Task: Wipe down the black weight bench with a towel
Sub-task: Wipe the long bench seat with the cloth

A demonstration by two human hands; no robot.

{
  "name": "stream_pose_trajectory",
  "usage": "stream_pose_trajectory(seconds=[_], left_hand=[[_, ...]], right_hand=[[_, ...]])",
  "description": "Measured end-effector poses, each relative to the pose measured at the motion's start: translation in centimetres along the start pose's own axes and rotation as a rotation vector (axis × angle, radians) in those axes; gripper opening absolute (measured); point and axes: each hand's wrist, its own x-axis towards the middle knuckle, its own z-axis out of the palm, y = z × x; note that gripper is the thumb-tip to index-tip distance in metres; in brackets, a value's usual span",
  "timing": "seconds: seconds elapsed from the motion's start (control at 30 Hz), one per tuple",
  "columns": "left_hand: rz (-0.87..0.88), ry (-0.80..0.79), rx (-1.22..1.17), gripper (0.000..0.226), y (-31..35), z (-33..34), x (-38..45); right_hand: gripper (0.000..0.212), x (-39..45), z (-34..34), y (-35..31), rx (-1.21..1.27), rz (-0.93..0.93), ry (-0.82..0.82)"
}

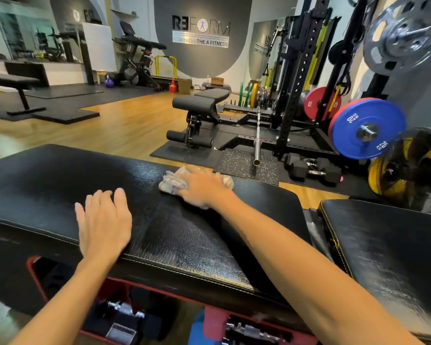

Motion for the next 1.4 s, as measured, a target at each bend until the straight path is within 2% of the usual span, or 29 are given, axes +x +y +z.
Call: stream_pose_trajectory(seconds=[0.1, 0.3, 0.6, 0.7, 0.9, 1.0, 1.1, 1.2, 1.3, 1.4], left_hand=[[-0.030, 0.017, -0.140, 0.041, 0.3, -0.4, -0.1], [-0.124, 0.044, -0.326, 0.035, 1.7, -1.8, -1.0], [-0.122, 0.061, -0.368, 0.038, 2.5, -2.9, -1.5], [-0.099, 0.057, -0.310, 0.036, 2.1, -3.0, -1.4], [0.002, -0.128, -0.234, 0.043, 0.9, -3.1, -1.2], [0.082, -0.137, -0.206, 0.039, 0.9, -3.3, -1.1], [0.130, -0.195, 0.029, 0.041, -0.1, -2.4, -0.2], [0.064, -0.282, 0.244, 0.070, -2.0, -1.8, 1.7], [-0.042, -0.349, 0.272, 0.063, -3.5, -1.8, 3.6], [-0.063, -0.331, 0.284, 0.065, -4.7, -1.7, 4.6]], right_hand=[[0.059, 3.1, -0.2, 1.5, 0.059, 0.048, -0.008], [0.064, 4.2, 0.1, 1.5, -0.002, 0.072, 0.014], [0.055, -2.5, 0.2, -3.8, 0.018, -0.118, 0.031], [0.050, -5.2, 0.2, -6.2, 0.033, -0.179, 0.046], [0.053, -11.0, 0.8, -7.7, 0.001, -0.334, 0.051], [0.073, -13.0, 0.4, -7.3, -0.012, -0.359, -0.017], [0.096, -14.3, 0.0, -6.8, 0.018, -0.306, -0.069], [0.091, -14.5, 0.0, -7.0, -0.007, -0.215, -0.023], [0.075, -12.5, 0.5, -7.1, -0.051, -0.114, 0.000], [0.056, -8.4, 1.2, -5.5, -0.095, -0.021, 0.051]])
